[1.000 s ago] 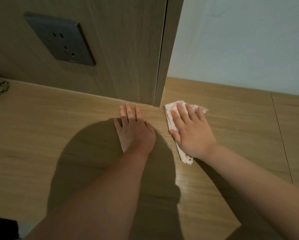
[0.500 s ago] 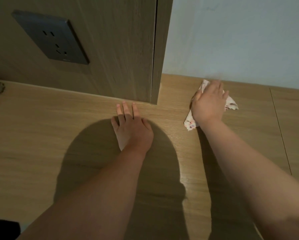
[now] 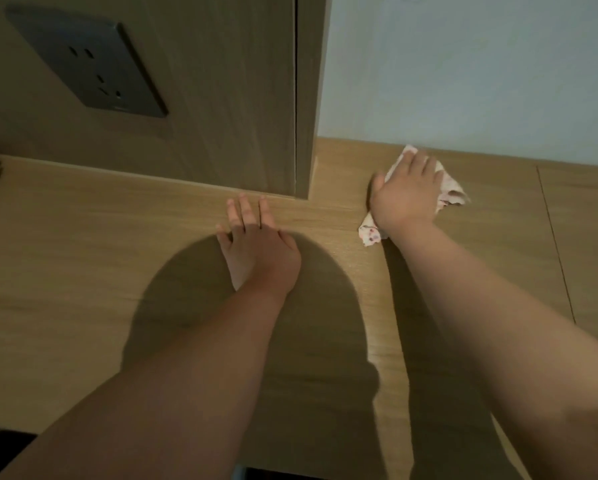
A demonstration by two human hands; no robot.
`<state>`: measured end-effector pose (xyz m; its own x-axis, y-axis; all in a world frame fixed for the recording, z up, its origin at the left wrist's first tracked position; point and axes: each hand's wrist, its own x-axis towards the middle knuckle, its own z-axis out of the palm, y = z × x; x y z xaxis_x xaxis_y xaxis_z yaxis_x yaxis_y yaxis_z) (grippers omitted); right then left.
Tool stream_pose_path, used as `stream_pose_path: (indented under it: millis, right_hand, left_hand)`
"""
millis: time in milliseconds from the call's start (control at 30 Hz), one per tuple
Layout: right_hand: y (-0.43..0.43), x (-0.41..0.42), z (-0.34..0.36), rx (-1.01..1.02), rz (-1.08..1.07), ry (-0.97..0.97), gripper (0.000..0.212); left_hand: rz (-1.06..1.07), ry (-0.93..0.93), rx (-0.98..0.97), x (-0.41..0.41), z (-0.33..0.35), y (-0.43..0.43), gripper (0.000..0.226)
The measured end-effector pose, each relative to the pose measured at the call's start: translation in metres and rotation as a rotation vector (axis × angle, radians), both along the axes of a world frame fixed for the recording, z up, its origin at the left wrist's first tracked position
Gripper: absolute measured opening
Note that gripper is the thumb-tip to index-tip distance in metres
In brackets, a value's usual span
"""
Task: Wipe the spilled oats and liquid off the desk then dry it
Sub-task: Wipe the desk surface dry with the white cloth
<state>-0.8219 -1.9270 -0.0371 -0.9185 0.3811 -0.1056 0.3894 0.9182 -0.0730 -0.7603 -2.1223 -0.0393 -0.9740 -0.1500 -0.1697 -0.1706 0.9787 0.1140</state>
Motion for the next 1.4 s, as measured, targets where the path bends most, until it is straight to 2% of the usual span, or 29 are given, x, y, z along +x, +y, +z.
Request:
stream_pose_path:
  millis: [100,167,233,333,400,467,567,600,667,767,833,900,1000,1100,1167,1300,1333,1400]
  right_hand:
    - [-0.040,0.028,0.000,-0.009,0.454,-0.013,0.070]
    - [-0.030,0.042,0.001,-0.038,0.569,-0.030,0.066]
    - [-0.002,0.041,0.000,0.016,0.460,-0.007,0.065]
    - [0.026,0.032,-0.001,0.003,0.109,-0.016,0.067]
    - [0.012,0.037,0.000,-0.020,0.053,0.001,0.067]
    - [-0.012,0.059,0.000,0.002,0.248,0.016,0.069]
    - [-0.027,0.110,0.003,-0.016,0.733,-0.067,0.076]
    - [-0.017,0.117,0.005,-0.011,0.792,-0.098,0.077]
    - [0.016,0.110,0.005,0.010,0.678,-0.036,0.075]
    - [0.064,0.088,0.004,0.016,0.142,-0.017,0.070]
    - [0.051,0.091,0.004,0.021,0.012,-0.027,0.078]
    - [0.010,0.115,0.002,0.025,0.150,-0.040,0.078]
    - [-0.050,0.183,0.002,-0.010,0.548,-0.071,0.069]
    - [-0.040,0.216,0.004,-0.067,0.741,-0.071,0.066]
    - [-0.003,0.206,0.000,0.015,0.663,-0.062,0.064]
    - [0.032,0.171,0.002,0.000,0.130,-0.035,0.064]
    - [0.016,0.174,0.003,0.014,0.108,-0.045,0.065]
    - [-0.022,0.197,-0.004,0.035,0.312,-0.049,0.065]
  left_hand:
    - [0.001,0.002,0.009,0.000,0.000,-0.001,0.062]
    - [-0.002,0.001,0.010,0.000,0.000,-0.001,0.062]
    - [-0.006,-0.002,0.013,0.000,-0.001,-0.001,0.062]
    - [-0.009,-0.002,0.006,0.000,-0.002,-0.002,0.062]
    - [-0.012,-0.007,0.003,0.000,-0.003,-0.002,0.061]
    - [-0.018,-0.002,-0.013,0.000,-0.004,-0.002,0.061]
    - [-0.024,-0.012,-0.024,-0.002,-0.007,-0.003,0.061]
    - [-0.023,-0.019,-0.026,-0.003,-0.008,-0.003,0.061]
    - [-0.019,-0.033,-0.026,-0.005,-0.007,-0.003,0.061]
    - [-0.023,-0.022,-0.023,-0.004,-0.006,-0.003,0.062]
    - [-0.027,-0.019,-0.020,-0.004,-0.004,-0.003,0.063]
    - [-0.029,-0.019,-0.013,-0.005,-0.003,-0.003,0.063]
    - [-0.029,0.014,0.019,-0.003,-0.003,-0.004,0.062]
    - [-0.037,0.027,0.036,-0.002,-0.002,-0.005,0.062]
    - [-0.060,0.007,0.023,0.001,-0.001,-0.005,0.062]
    - [-0.145,-0.025,0.043,0.001,0.004,-0.010,0.060]
    - [-0.169,-0.029,0.056,0.003,0.004,-0.012,0.059]
    - [-0.198,-0.027,0.101,0.013,0.005,-0.013,0.058]
